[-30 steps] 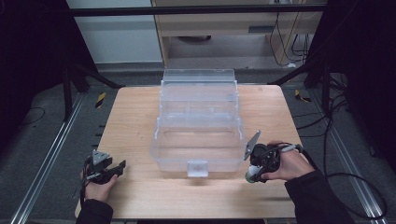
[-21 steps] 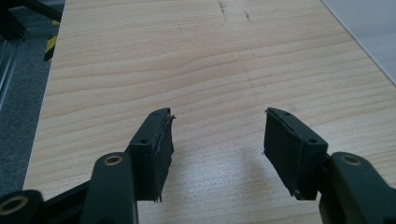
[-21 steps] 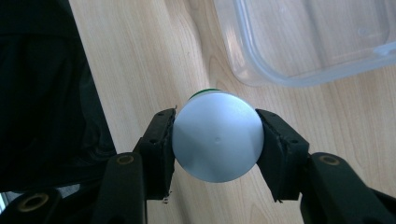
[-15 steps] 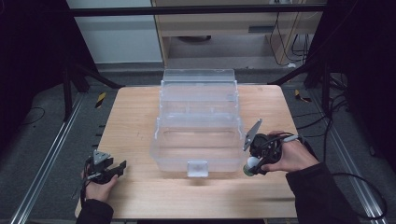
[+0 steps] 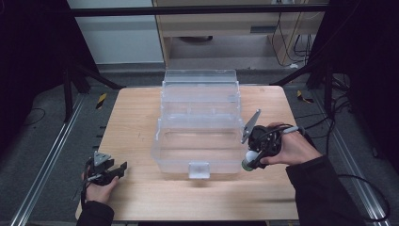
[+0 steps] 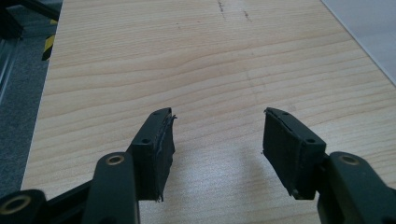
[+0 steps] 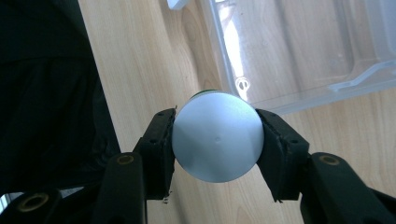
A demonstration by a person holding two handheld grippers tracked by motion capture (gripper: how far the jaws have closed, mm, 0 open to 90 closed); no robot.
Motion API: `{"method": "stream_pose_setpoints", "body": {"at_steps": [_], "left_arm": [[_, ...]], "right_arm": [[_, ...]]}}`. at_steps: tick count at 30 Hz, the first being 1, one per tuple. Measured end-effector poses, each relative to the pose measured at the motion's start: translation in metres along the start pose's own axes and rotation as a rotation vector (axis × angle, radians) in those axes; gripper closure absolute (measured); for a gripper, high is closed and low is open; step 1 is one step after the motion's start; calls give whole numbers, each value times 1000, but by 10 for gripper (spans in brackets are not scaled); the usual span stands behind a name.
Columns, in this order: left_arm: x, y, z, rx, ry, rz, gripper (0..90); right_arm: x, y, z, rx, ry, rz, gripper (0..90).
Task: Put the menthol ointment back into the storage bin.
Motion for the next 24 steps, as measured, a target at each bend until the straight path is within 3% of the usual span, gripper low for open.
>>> {"method": "stream_pose_setpoints", "body": {"at_steps": [12, 24], "left_arm": [[0, 0, 0, 1, -1, 2, 429], [1, 0, 0, -2, 1, 2, 429]], "right_arm": [[-13, 16, 24, -29, 15, -29, 506], [-34, 0, 41, -10, 27, -29, 506]]}}
Point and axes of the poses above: each handheld gripper's, and its own axes: y roughly backward along the jaws, z roughly out of its top, x roughly to its left, the point moved 4 cm from there along -y, roughly forward along the jaws, and after that the axes turned 3 degrees about x, right-handed, at the moved point
